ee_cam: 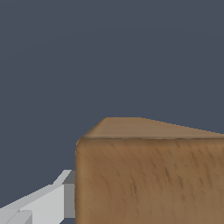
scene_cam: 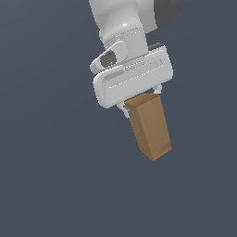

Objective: Pick up the object and move it to a goal position.

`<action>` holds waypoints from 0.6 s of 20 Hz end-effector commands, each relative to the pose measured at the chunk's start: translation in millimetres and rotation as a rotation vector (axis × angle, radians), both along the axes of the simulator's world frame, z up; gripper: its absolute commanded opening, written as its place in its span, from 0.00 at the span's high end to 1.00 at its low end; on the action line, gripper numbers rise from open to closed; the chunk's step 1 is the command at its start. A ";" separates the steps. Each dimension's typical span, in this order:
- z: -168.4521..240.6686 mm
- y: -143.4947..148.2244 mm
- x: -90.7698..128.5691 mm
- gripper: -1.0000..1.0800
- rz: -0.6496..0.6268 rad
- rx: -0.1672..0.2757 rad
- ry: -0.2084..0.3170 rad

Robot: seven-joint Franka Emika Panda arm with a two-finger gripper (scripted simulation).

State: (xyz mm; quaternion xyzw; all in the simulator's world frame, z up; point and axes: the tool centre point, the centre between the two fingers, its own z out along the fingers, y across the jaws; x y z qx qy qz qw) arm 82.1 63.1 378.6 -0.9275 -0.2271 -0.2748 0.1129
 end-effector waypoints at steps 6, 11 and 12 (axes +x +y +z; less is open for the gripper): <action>57.0 -6.2 8.5 1.00 0.089 0.045 -0.119; 91.9 -11.7 10.9 1.00 0.151 0.078 -0.191; 98.4 -12.9 11.1 1.00 0.163 0.084 -0.205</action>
